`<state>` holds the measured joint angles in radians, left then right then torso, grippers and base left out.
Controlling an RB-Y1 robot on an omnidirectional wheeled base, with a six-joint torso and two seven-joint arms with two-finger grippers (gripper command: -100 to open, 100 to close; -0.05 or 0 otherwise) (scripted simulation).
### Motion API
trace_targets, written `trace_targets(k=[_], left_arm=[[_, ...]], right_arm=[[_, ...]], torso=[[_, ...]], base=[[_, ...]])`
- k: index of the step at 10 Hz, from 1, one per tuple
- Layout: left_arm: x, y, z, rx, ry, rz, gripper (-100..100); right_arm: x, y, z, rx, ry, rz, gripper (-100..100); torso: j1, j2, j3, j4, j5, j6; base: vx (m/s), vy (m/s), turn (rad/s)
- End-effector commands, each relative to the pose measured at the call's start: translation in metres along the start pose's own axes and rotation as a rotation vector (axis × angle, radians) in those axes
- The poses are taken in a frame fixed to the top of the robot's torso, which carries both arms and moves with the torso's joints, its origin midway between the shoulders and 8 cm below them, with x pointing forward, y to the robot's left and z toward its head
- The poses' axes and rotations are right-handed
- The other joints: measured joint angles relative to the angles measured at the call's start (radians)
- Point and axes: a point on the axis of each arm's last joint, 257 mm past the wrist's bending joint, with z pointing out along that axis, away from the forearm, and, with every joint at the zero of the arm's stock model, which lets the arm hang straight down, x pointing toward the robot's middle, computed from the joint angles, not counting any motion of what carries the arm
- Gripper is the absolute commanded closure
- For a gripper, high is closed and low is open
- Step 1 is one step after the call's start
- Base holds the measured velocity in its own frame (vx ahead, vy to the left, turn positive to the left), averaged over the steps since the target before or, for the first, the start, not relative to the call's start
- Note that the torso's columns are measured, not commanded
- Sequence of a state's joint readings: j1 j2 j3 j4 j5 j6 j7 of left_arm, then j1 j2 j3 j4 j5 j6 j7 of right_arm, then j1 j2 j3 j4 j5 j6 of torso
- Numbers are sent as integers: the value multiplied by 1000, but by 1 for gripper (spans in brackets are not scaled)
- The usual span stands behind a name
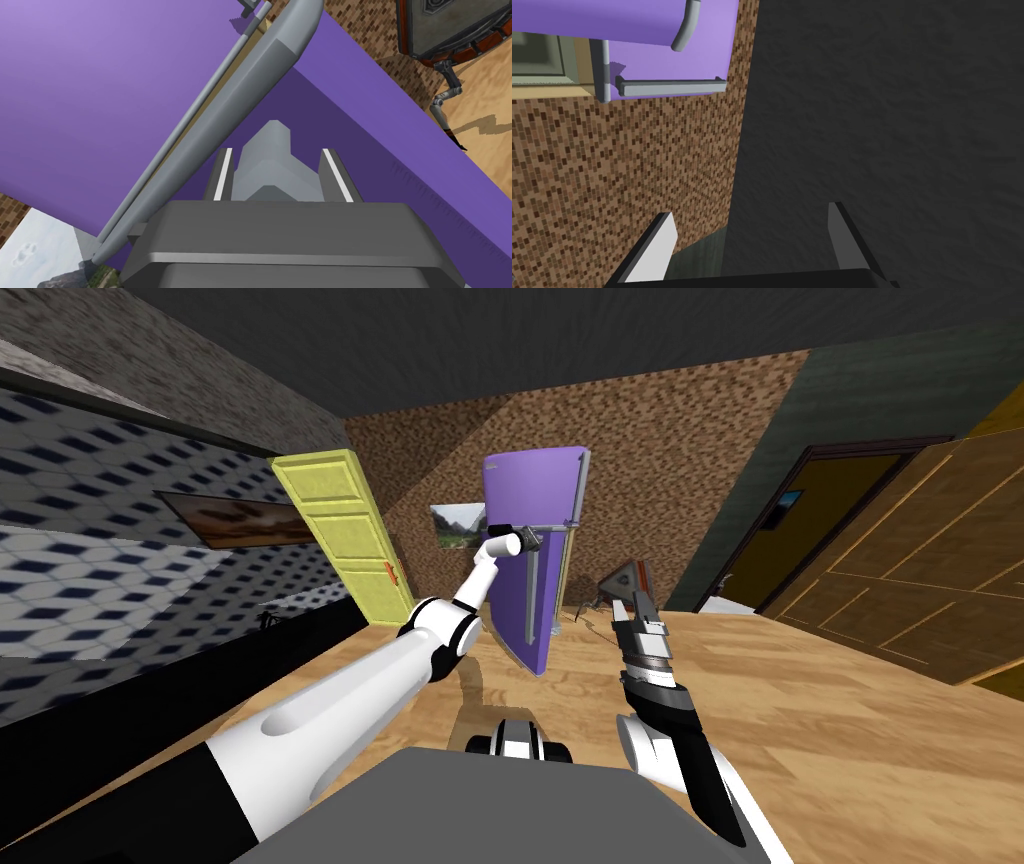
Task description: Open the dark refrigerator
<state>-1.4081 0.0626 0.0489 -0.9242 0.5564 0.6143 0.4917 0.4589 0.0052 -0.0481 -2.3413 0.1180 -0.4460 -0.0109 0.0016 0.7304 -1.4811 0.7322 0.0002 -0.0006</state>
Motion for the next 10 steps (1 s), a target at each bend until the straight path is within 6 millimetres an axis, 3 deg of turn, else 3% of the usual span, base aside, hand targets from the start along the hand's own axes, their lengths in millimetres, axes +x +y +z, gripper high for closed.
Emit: trace_targets(k=[1,10], left_arm=[[6,14,1,-28,13,-5,100],[57,62,3,-119,111,-16,100]], right_arm=[[0,0,0,0,0,0,0],[0,0,0,0,0,0,0]], torso=[[3,-1,-1,0,1,-1],[1,-7,-5,-2,1,-5]], base=[[12,238,-68],[-10,248,-59]])
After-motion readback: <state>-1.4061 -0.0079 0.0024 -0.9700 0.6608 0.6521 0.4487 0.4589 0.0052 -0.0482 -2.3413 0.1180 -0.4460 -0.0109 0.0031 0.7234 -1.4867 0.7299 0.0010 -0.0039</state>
